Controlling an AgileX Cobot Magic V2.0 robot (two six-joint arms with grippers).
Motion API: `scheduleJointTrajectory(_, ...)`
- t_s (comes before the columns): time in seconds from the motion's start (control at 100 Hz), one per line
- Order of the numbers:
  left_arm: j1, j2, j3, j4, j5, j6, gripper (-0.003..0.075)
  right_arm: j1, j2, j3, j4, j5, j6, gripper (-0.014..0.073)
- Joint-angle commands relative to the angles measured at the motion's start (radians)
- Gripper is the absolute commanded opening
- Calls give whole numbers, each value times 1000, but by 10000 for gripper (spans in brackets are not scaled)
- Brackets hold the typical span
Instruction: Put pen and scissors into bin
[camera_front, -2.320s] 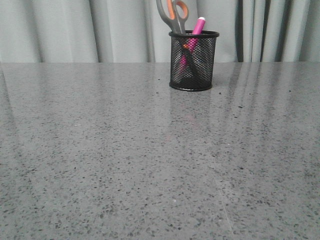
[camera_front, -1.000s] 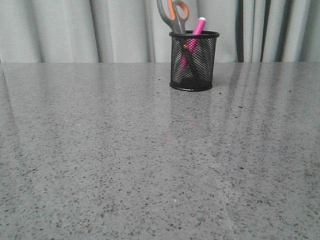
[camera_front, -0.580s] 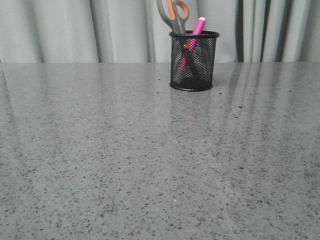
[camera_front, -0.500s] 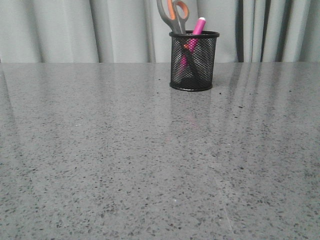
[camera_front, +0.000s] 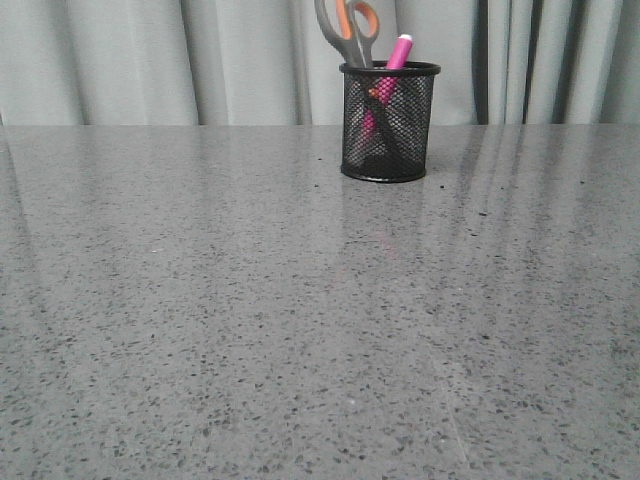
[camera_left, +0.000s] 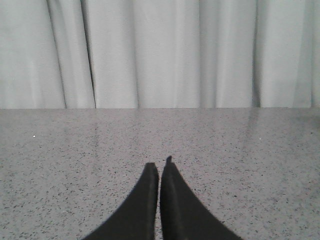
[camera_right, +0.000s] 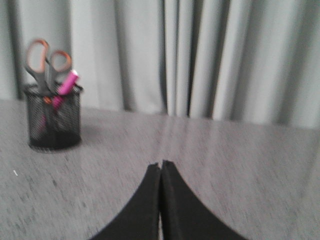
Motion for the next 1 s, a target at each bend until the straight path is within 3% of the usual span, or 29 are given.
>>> scheduleJointTrajectory(0.0,-1,-33,46,-8,-71,-9,-19,-41,-37,-2,-113,25,113,-76)
scheduleJointTrajectory(0.14,-1,-33,46,-8,-71,-9,-19,-49,-137,26,-133,100,115,-76)
scheduleJointTrajectory(0.39,-1,-31,46,-8,-71,-9,-19,-56,-135,28,-144,163,115,-76)
scheduleJointTrajectory(0.99,-1,-31,46,-8,-71,-9,-19,-56,-135,28,-144,164,115,-76)
